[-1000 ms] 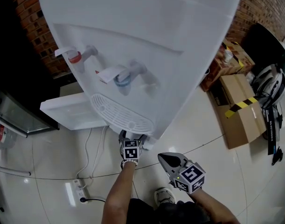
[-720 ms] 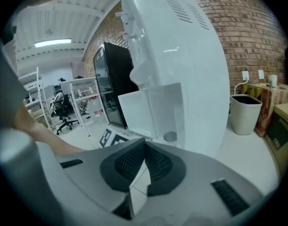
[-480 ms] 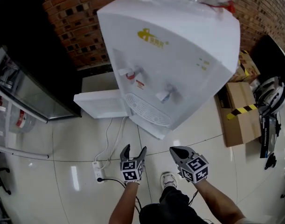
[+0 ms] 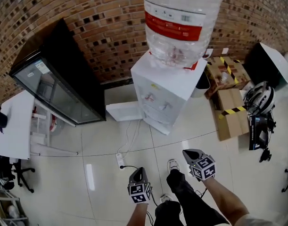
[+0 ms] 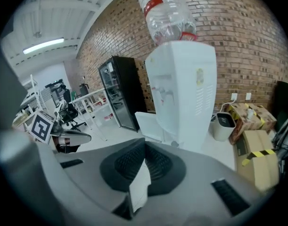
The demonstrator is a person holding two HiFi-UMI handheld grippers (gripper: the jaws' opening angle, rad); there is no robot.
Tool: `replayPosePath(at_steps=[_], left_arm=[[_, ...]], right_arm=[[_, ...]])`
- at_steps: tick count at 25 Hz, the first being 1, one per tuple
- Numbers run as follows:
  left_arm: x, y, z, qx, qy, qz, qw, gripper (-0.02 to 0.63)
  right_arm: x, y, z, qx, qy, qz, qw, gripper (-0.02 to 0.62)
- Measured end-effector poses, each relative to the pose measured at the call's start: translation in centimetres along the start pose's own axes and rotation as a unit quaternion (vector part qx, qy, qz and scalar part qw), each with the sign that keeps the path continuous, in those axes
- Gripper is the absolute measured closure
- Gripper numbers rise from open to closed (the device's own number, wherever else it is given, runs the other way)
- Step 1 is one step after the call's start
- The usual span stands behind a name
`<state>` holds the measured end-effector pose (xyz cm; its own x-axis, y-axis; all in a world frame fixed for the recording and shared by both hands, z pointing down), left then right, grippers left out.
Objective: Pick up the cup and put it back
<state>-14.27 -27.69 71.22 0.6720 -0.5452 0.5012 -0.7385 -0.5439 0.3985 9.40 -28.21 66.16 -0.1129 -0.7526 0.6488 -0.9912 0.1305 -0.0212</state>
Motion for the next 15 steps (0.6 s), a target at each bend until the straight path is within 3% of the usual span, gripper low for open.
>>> replayPosePath(at_steps=[5, 10, 15], left_arm=[[-8.6, -8.1, 4.8, -0.025, -0.036, -0.052, 0.9977, 0.595], [-14.7, -12.9, 7.4, -0.06, -0.062, -0.038, 0.9955, 0.595], [-18.3, -17.0, 8.6, -0.049, -0.08, -0.022, 0.9954, 0.595]], right_arm=[[-9.7, 0.6, 3.6, 0.019, -0.001, -0.021, 1.0, 0.584], [-17.1, 0.8, 7.3, 0.037, -0.04, -0.016, 0.998, 0.583], [-24.1, 1.0, 7.0, 0.042, -0.06, 0.012, 0.997, 0.583]])
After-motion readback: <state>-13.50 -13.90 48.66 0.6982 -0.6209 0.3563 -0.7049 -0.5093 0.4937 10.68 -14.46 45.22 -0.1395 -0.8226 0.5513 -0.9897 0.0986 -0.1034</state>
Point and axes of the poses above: the fingertips, and each gripper's own axes: x forward along the fingers, y to its left, z out of its top, the point moved 1 cm from there along -x, backward along the fingers, and after that the axes turned 15 degrees about -z, right-handed, at the moved point
